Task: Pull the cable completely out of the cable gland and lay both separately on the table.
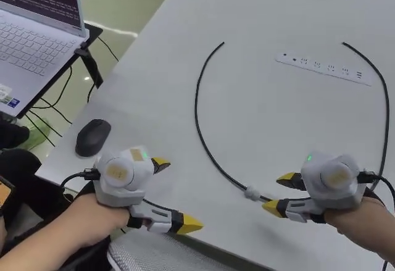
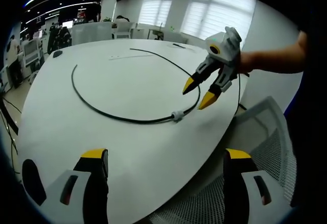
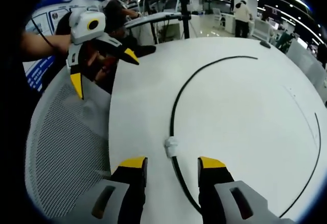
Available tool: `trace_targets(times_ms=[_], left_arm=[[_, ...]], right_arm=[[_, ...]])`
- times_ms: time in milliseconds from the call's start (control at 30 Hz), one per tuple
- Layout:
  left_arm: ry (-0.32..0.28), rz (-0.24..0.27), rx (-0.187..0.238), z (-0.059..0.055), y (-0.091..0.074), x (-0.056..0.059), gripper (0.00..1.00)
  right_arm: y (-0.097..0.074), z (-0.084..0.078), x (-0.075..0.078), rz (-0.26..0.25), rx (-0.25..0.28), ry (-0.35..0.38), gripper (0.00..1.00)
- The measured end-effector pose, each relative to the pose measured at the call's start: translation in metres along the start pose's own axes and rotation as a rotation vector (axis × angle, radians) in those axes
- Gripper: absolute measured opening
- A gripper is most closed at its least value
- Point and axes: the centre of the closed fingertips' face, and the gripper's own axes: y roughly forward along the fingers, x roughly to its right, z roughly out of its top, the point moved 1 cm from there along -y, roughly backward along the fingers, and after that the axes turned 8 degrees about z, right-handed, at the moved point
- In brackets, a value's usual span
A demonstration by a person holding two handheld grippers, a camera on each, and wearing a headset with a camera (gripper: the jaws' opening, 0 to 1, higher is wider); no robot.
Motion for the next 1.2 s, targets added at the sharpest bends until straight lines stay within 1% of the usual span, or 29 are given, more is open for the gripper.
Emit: trace_targets(times_ms=[233, 400, 500, 567, 600, 733, 933, 1200], left_arm=[[-0.003, -0.013, -0.018, -0.003, 0.001, 0.002, 0.93], [0.006, -0.022, -0.029, -0.004, 0.000, 0.001, 0.93], [0.010, -0.023, -0.035, -0.004, -0.001, 0.000, 0.92], [0.011, -0.024, -0.033, -0.005, -0.002, -0.001, 0.92], [0.009, -0.024, -0.032, -0.005, -0.002, -0.001, 0.92], [0.001, -0.027, -0.033, -0.006, -0.003, 0.000, 0.91], [0.000, -0.032, -0.037, -0.007, -0.004, 0.002, 0.91], [0.002, -0.039, -0.041, -0.007, -0.004, 0.003, 0.90]], right_arm=[[0.019, -0.005, 0.006, 0.009, -0.033, 0.005, 0.26], [0.028, -0.005, 0.007, 0.021, -0.051, 0.004, 0.22], [0.030, -0.005, 0.007, 0.027, -0.050, 0.007, 0.21], [0.032, -0.005, 0.005, 0.035, -0.049, 0.004, 0.19], [0.033, -0.006, 0.005, 0.039, -0.049, 0.006, 0.17], [0.036, -0.009, 0.006, 0.039, -0.061, 0.007, 0.15], [0.038, -0.011, 0.007, 0.043, -0.055, 0.029, 0.14], [0.039, -0.011, 0.007, 0.041, -0.053, 0.021, 0.12]])
